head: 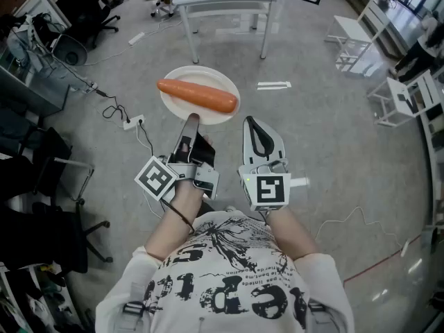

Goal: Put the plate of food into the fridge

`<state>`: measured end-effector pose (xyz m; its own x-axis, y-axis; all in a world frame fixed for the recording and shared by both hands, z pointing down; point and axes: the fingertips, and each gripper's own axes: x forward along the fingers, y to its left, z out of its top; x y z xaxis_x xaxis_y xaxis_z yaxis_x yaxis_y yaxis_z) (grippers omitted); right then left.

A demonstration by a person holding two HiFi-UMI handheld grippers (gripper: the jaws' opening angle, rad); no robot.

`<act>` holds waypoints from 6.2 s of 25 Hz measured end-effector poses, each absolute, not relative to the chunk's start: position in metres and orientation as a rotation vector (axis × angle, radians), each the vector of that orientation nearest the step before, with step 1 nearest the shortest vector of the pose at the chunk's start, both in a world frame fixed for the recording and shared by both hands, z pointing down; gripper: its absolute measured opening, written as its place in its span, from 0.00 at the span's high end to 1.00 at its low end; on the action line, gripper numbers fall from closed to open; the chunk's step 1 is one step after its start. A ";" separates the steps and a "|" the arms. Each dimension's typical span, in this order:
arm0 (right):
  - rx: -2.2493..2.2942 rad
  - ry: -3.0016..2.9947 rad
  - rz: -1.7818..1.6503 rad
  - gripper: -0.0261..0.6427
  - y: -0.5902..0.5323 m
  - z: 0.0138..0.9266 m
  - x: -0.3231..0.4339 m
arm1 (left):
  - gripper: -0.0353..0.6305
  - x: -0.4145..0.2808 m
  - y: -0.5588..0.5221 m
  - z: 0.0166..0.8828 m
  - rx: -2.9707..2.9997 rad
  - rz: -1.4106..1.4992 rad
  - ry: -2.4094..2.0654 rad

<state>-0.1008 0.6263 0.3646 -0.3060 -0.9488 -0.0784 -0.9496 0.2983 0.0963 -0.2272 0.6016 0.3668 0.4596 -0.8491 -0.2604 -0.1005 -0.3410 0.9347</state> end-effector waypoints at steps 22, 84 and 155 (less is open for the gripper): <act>-1.819 2.490 0.127 0.96 0.624 0.367 -0.098 | 0.91 -0.228 0.602 0.365 1.762 -0.980 -0.809; -1.890 2.454 0.118 0.96 0.079 0.341 -0.006 | 0.91 -0.148 0.062 0.332 1.791 -0.952 -0.704; -1.495 2.766 0.034 0.96 -0.529 0.367 0.169 | 0.91 0.042 -0.534 0.360 1.582 -1.098 -0.940</act>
<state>0.1685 -0.5289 0.3666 -0.5477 -0.8366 -0.0083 -0.8366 0.5475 0.0203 0.0424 -0.5343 0.3599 0.2992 -0.9299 -0.2141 -0.0681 -0.2446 0.9672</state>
